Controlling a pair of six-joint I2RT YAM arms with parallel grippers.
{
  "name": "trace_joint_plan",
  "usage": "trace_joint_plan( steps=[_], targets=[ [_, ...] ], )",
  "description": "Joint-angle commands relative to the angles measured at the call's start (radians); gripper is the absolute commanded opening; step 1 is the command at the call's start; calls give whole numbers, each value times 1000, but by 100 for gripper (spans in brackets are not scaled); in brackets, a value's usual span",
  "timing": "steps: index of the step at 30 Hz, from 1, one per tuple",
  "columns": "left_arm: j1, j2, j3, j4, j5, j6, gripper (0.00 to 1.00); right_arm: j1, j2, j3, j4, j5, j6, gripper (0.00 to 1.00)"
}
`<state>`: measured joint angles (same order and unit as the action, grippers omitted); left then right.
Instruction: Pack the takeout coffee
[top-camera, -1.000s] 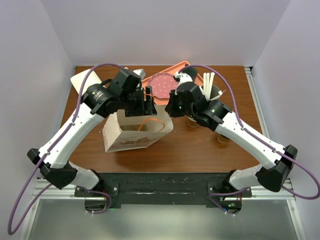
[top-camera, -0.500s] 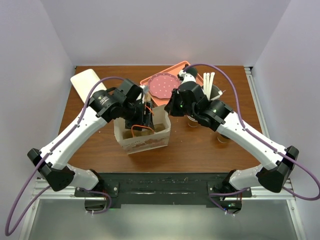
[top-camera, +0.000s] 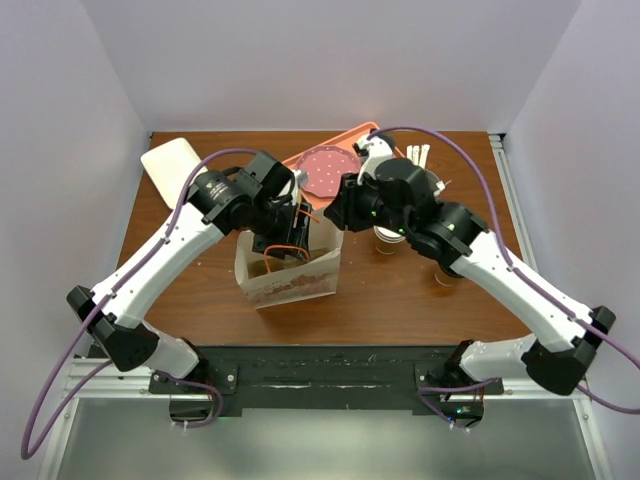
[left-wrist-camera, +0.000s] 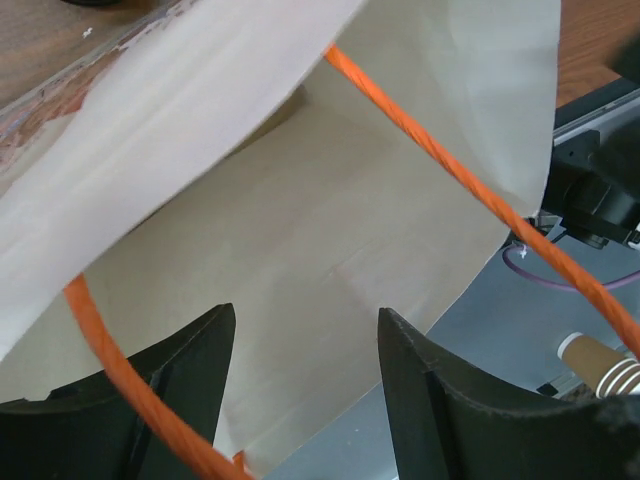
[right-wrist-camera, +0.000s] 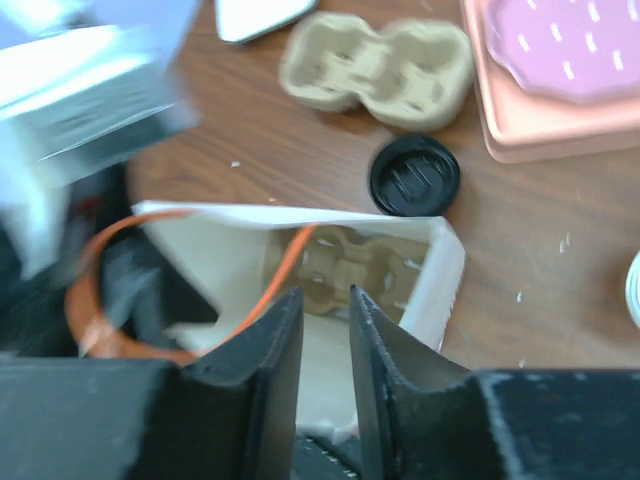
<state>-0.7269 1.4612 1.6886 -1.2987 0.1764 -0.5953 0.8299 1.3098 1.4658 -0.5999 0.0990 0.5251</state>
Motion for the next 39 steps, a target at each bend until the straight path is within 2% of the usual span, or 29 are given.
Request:
trace_joint_plan(
  steps=[1, 3, 11, 13, 20, 23, 24, 27, 39],
  targets=[
    [4, 2, 42, -16, 11, 57, 64, 0, -95, -10, 170, -240, -300, 31],
    [4, 1, 42, -16, 8, 57, 64, 0, -116, -66, 233, -353, -356, 31],
    [6, -2, 43, -16, 12, 68, 64, 0, -146, -160, 374, -504, -514, 38],
    [6, -4, 42, -14, 18, 68, 64, 0, -135, -167, 365, -516, -577, 39],
    [6, -13, 37, -16, 23, 63, 63, 0, -126, -193, 385, -452, -645, 38],
    [6, -16, 34, -16, 25, 63, 63, 0, -126, -209, 410, -447, -657, 30],
    [4, -15, 33, -16, 25, 61, 63, 0, -127, -214, 417, -434, -660, 19],
    [6, -24, 26, -16, 28, 64, 63, 0, -127, -213, 417, -407, -666, 1],
    [6, -64, -20, -16, 12, 143, 68, 0, -80, -182, 394, -283, -539, 0]
  ],
)
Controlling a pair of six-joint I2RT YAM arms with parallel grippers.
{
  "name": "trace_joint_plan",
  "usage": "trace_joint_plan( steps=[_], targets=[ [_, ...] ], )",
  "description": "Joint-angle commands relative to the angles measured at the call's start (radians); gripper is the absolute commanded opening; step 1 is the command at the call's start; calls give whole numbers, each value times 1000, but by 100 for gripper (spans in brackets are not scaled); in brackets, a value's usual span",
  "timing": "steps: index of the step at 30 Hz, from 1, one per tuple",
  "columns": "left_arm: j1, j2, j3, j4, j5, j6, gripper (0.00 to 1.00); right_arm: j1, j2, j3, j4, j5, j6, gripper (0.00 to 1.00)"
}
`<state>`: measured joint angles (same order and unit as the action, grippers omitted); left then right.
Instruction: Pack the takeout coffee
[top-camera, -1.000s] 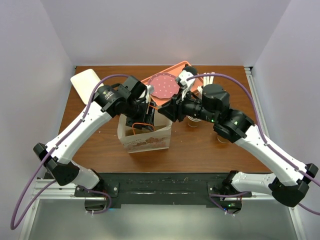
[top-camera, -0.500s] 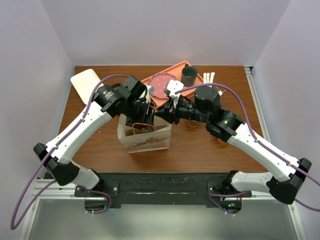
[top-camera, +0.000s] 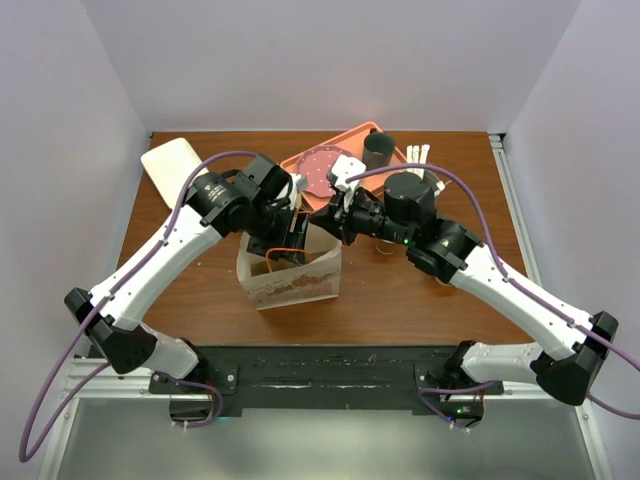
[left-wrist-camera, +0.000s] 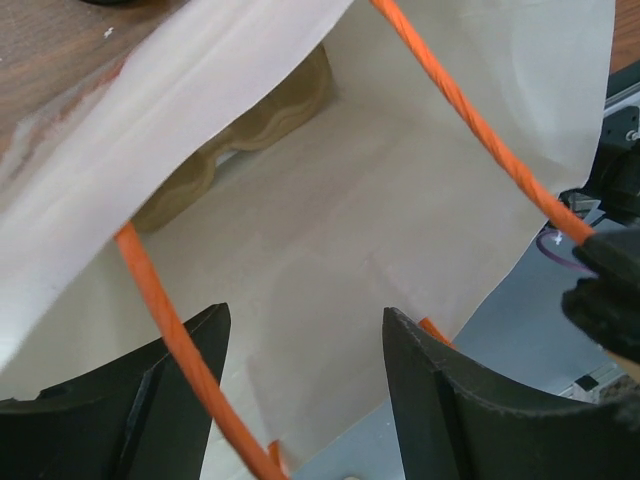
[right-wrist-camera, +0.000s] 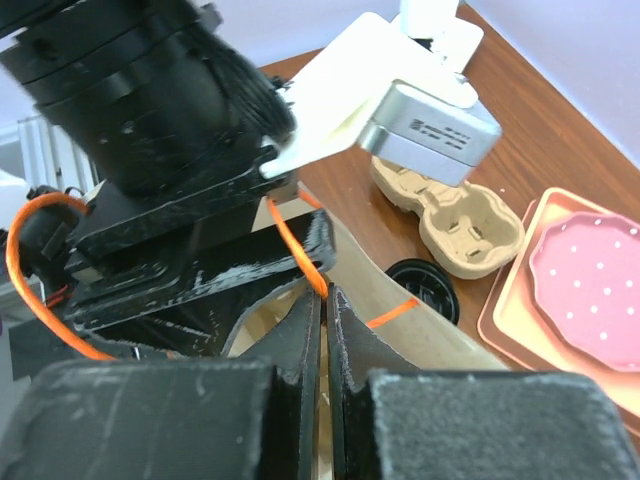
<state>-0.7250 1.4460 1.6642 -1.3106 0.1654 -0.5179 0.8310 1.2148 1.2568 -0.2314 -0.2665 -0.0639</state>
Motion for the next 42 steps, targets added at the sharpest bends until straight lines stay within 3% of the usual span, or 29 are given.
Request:
trace_joint_plan(
  steps=[1, 14, 21, 26, 33, 42],
  targets=[
    [3, -53, 0, -3, 26, 70, 68, -1, 14, 27, 26, 87, 58, 0],
    [4, -70, -23, -4, 26, 125, 69, -1, 37, 49, 17, 139, 171, 0],
    [4, -36, 145, 5, -26, 134, 69, -1, 25, 55, -54, 240, 228, 0],
    [7, -52, 223, 80, -84, 75, 77, -1, -17, 23, -55, 265, 309, 0],
    [15, -108, 198, 174, -72, 10, 99, 0, -27, 26, -62, 265, 426, 0],
    [25, -176, 152, 191, -214, 9, 100, 0, -47, 16, -49, 263, 380, 0]
  ],
)
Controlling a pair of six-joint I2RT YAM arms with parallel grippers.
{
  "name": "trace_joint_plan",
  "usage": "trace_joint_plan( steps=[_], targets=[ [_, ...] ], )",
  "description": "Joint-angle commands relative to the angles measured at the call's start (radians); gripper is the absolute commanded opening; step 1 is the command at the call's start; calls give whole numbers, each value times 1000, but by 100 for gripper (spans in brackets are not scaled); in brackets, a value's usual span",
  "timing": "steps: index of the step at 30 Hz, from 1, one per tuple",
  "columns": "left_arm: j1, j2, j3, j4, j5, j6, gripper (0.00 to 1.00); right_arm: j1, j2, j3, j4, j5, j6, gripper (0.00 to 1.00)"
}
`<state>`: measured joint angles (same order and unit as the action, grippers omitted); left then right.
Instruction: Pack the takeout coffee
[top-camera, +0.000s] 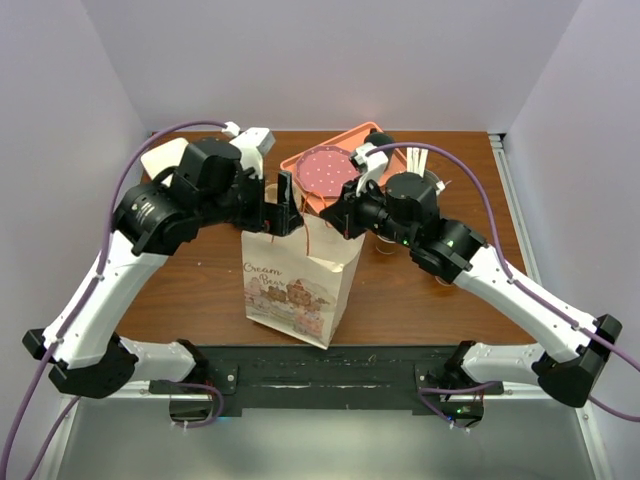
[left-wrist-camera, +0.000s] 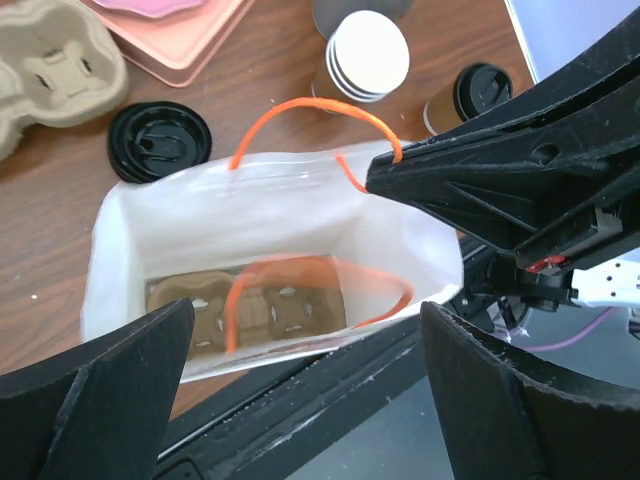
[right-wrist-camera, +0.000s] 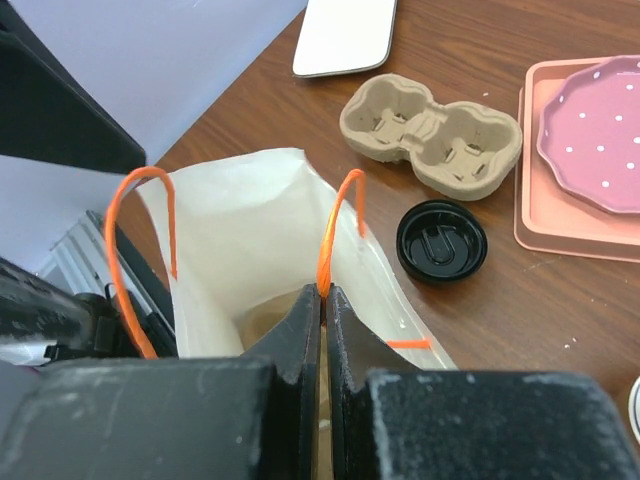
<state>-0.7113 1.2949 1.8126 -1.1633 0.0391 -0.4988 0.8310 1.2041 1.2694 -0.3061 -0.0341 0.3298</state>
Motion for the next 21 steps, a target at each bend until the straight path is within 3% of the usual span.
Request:
trace_joint_plan(
  steps=[1, 6, 10, 15, 21],
  targets=[
    [13, -22, 10, 34, -106, -9, 100, 0, -38, 7, 33, 30, -24, 0],
    [16, -2, 131, -47, -324, -26, 100, 0, -12, 62, 44, -10, -139, 0],
    [33, 46, 226, -153, -436, -32, 94, 0, 12, 102, 7, -46, -210, 0],
    [151, 1, 91, -151, -328, -46, 78, 0, 9, 113, 4, -72, -241, 0],
    [158, -34, -16, -93, -187, 9, 72, 0, 25, 123, -1, -72, -268, 0]
  ],
)
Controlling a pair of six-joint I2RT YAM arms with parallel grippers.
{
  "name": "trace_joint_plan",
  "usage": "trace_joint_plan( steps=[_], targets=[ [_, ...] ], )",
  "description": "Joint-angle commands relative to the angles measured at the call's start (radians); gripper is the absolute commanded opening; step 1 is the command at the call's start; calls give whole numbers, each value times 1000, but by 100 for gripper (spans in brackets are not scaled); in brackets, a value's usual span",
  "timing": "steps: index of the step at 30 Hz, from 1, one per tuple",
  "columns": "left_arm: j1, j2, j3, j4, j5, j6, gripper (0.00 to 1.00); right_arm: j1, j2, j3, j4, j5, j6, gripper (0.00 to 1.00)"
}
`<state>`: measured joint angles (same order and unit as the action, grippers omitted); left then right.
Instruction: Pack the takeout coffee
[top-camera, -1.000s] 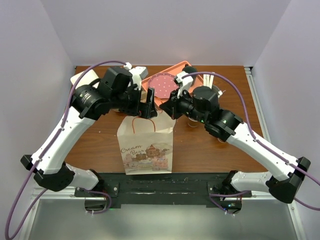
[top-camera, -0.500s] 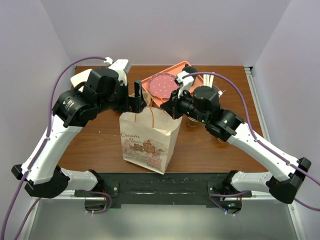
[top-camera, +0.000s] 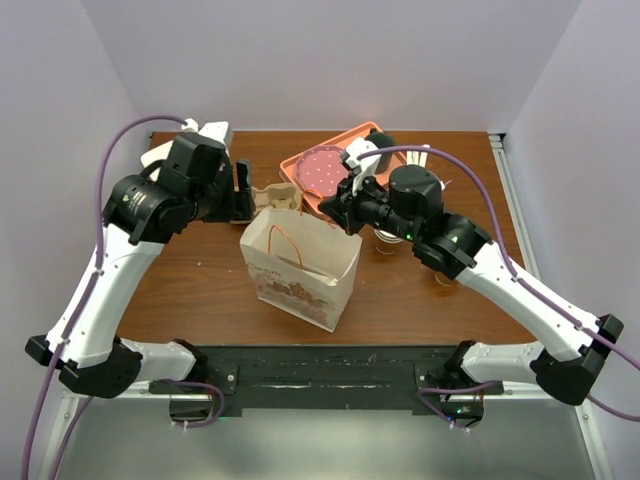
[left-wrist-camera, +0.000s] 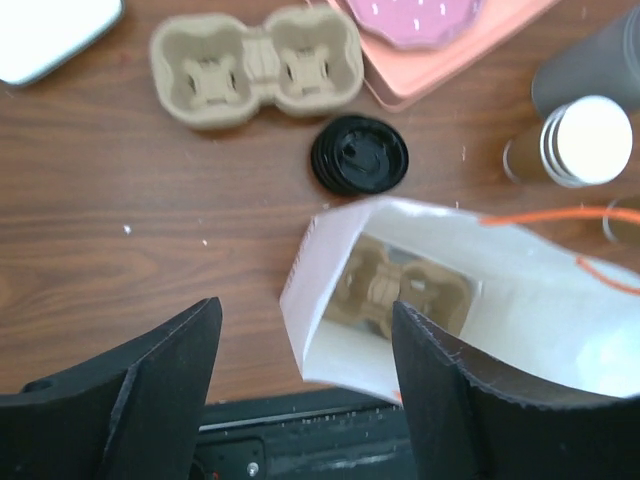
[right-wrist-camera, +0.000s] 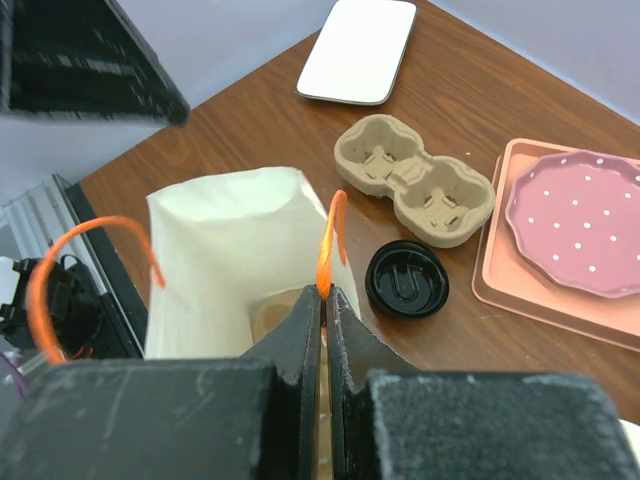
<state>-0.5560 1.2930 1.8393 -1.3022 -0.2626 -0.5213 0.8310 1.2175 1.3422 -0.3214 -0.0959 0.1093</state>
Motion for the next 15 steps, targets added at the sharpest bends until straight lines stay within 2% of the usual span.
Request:
trace_joint_plan(
  steps=[1, 3, 7, 15],
  targets=[
    [2, -40, -57, 63, 143, 62, 72, 0, 17, 60, 10, -10, -52, 0],
    [4, -61, -112, 93, 175, 66, 70, 0, 34, 67, 8, -13, -68, 0],
    [2, -69, -204, 101, 148, 58, 68, -3, 65, 101, 7, -10, -103, 0],
    [18, -34, -245, 155, 140, 76, 67, -6, 106, 155, -21, -36, -152, 4]
  ],
)
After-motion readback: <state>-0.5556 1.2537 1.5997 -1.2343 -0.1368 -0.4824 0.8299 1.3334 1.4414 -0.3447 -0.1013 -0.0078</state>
